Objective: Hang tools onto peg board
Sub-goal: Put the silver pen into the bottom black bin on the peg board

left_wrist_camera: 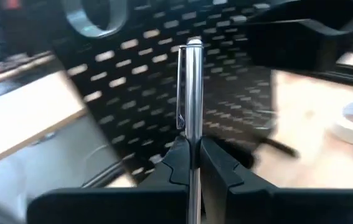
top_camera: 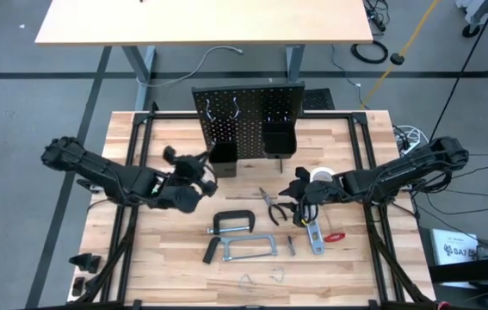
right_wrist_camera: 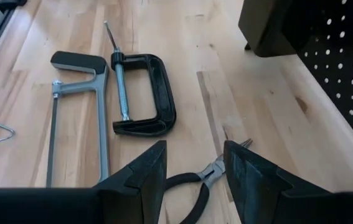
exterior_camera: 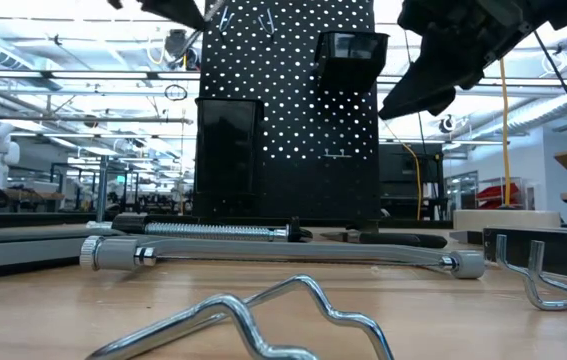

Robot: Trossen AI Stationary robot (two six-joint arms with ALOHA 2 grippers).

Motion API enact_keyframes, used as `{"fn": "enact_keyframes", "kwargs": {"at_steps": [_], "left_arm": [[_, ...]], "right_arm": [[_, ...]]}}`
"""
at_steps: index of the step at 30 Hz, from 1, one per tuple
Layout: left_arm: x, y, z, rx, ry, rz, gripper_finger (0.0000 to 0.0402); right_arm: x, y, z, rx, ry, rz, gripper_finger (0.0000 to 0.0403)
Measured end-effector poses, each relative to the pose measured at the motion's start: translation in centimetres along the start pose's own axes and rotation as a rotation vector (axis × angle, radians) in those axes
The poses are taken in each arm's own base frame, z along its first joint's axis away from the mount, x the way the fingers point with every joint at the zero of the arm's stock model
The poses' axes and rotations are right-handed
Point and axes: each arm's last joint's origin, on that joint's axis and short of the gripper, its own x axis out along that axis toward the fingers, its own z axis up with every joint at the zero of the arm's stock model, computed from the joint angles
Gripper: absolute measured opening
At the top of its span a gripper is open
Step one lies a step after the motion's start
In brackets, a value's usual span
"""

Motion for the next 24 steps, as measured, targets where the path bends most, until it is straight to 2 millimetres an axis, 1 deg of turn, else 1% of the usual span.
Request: {"fn": "enact_keyframes", "kwargs": {"at_steps": [4, 7, 9, 12, 15, 20, 24], "left_arm": [[0.7, -0.7, 2.3, 0.045, -0.069, -0.208, 0.0012], [0.6, -0.9, 3.8, 0.020, -0.173, -0.273, 0.0012], [0.4, -1.0, 4.4, 0.019, -0.221, -0.297, 0.0012], [0.8, -1.1, 3.9, 0.037, -0.256, -0.308, 0.0012], [1.9, -0.4, 2.8, 0.052, -0.244, -0.277, 0.0012], [3.2, 2.0, 2.0, 0.016, -0.270, -0.388, 0.0012], [3.1, 4.4, 2.0, -0.043, -0.360, -0.512, 0.0012]], "right_arm": [[0.0, 0.0, 0.0, 0.001, 0.000, 0.003, 0.0153], [0.0, 0.0, 0.0, 0.006, 0.003, 0.004, 0.0153], [0.0, 0.0, -0.2, 0.024, 0.018, 0.004, 0.0153], [0.0, 0.0, -0.6, 0.066, 0.073, 0.019, 0.0153], [-0.1, -0.1, -1.3, 0.112, 0.151, 0.028, 0.0153], [-0.3, 0.0, -2.1, 0.178, 0.227, 0.007, 0.0153], [-0.5, 0.6, -2.3, 0.187, 0.235, 0.021, 0.0153]]}}
